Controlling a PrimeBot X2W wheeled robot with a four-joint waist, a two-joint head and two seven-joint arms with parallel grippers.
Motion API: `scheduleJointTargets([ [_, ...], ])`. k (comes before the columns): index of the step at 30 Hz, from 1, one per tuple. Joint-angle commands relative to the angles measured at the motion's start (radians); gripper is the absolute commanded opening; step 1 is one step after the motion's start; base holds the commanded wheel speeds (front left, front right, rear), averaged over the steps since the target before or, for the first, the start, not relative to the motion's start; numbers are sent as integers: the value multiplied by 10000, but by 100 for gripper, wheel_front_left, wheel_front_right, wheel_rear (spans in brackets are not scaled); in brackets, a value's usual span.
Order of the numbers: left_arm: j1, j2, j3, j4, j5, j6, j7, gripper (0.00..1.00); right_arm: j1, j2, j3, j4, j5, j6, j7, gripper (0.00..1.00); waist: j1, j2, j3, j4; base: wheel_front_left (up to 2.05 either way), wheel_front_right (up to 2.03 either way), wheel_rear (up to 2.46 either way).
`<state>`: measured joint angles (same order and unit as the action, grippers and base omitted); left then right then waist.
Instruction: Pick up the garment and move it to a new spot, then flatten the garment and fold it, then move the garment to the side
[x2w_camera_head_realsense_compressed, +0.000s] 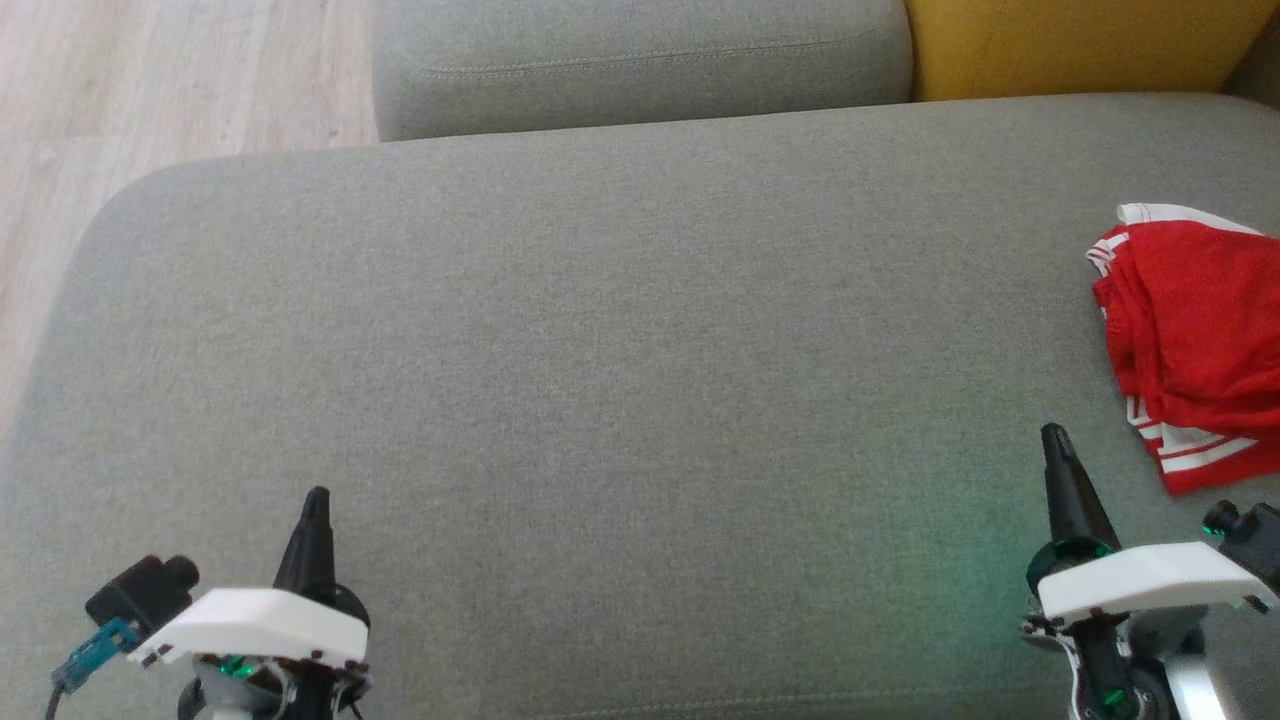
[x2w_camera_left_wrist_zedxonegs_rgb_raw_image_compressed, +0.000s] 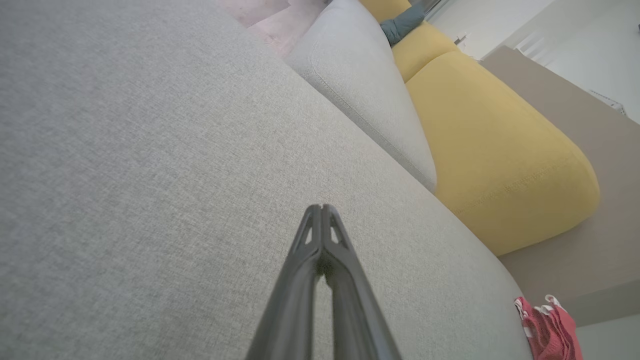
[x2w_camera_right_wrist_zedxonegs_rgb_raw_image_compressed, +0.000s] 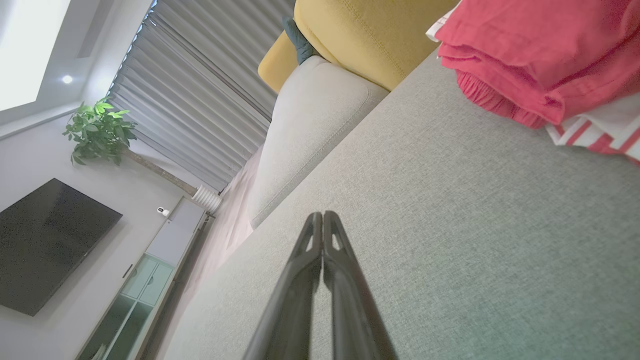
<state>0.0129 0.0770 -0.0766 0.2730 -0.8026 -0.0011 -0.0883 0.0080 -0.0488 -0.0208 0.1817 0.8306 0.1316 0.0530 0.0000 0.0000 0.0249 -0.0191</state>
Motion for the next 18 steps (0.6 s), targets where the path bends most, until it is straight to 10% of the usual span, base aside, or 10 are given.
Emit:
scheduleJointTargets([
  [1, -502, 27, 348, -300, -371, -111, 95, 0, -564, -196, 11, -247, 392, -4, 25, 0, 0, 0, -6, 5, 0, 0, 0],
  [18, -697, -54, 780, -293, -2486, -437, 626, 0, -720, -211, -158, -10, 2502, -6, 111, 0, 0, 0, -65, 57, 0, 0, 0],
])
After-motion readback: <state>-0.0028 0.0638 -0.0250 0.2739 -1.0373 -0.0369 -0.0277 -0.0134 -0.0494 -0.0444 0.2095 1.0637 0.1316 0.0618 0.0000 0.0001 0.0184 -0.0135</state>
